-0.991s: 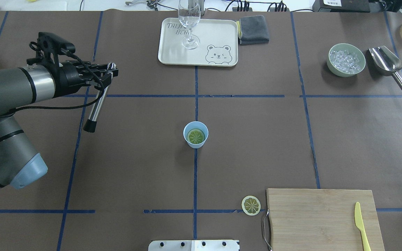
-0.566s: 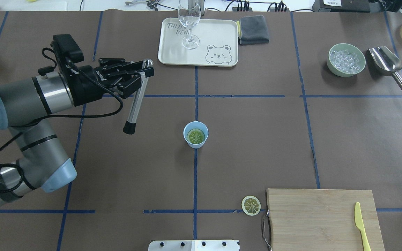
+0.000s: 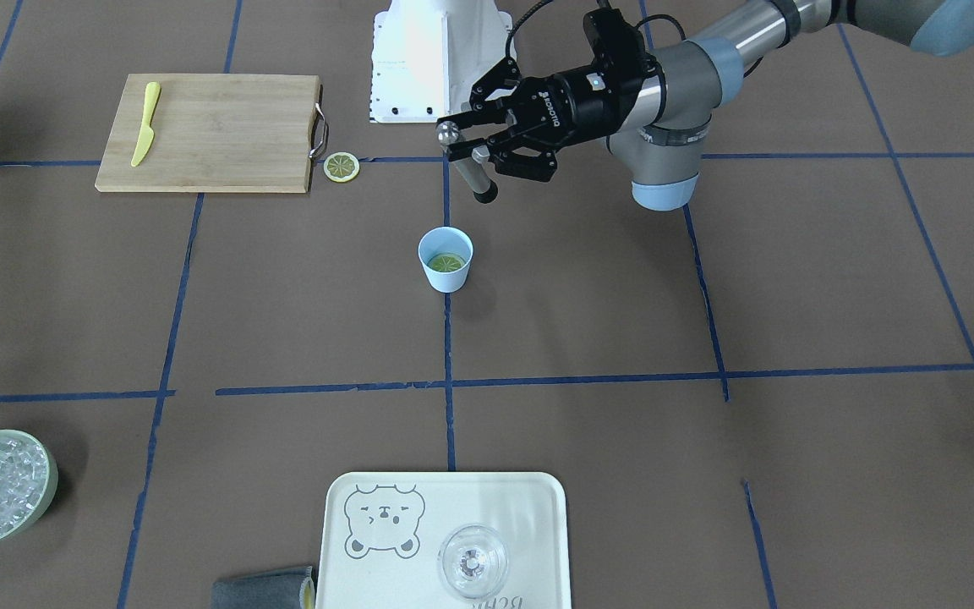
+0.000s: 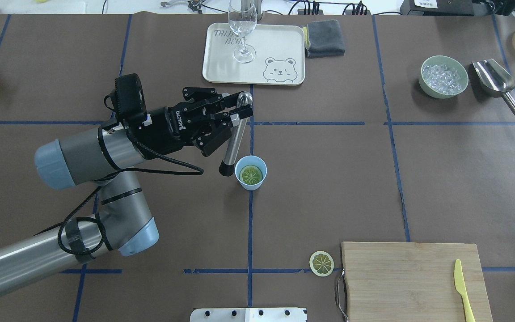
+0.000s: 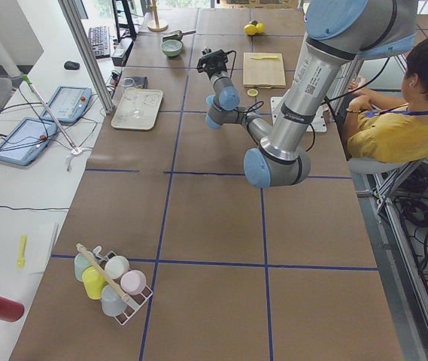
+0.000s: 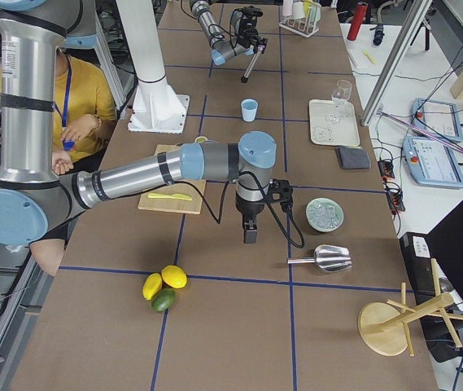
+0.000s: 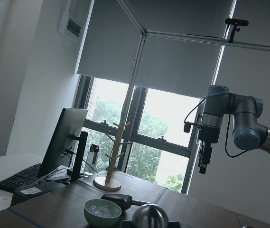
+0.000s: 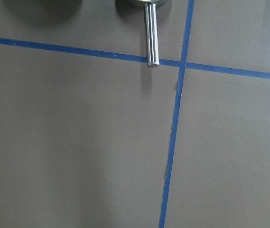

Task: Squeeze lemon into cup
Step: 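Lift the muddler with the left gripper and move it over the blue cup, then press the muddler down into the blue cup with the left gripper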

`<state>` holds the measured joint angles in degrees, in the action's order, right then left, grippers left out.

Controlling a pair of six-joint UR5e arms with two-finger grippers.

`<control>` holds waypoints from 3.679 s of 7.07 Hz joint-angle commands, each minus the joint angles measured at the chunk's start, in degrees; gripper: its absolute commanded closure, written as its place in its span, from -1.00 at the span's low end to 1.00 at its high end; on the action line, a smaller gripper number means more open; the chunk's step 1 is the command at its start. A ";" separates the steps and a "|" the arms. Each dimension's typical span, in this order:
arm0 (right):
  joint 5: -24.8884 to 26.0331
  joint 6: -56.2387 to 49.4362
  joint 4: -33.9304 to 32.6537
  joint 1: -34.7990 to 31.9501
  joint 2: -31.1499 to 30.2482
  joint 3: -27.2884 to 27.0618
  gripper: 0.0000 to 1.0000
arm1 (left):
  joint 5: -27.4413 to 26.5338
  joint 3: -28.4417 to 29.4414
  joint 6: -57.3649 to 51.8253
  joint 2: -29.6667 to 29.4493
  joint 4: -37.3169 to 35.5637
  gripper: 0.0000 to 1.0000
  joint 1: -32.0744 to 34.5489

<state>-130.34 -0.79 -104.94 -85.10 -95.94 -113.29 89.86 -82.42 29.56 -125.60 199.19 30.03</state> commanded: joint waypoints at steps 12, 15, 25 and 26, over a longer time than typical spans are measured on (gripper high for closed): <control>0.00 0.00 0.00 -1.03 -0.13 0.00 -1.00 | -14.97 18.87 -11.01 -5.27 7.53 1.00 -8.75; 0.00 0.00 0.00 -1.12 -0.13 0.00 -1.00 | -14.80 15.04 -12.77 -6.05 0.35 1.00 -8.41; -0.09 0.00 0.00 -1.12 -0.30 0.44 -1.00 | -8.75 -10.99 -0.73 -0.26 -73.91 1.00 0.19; -0.09 0.00 0.00 -1.03 -0.21 0.70 -1.00 | -5.17 -12.31 -0.64 -0.26 -83.08 1.00 2.47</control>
<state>-130.43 -0.82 -104.94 -86.21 -96.23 -112.85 81.43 -92.80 28.73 -126.08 128.45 30.04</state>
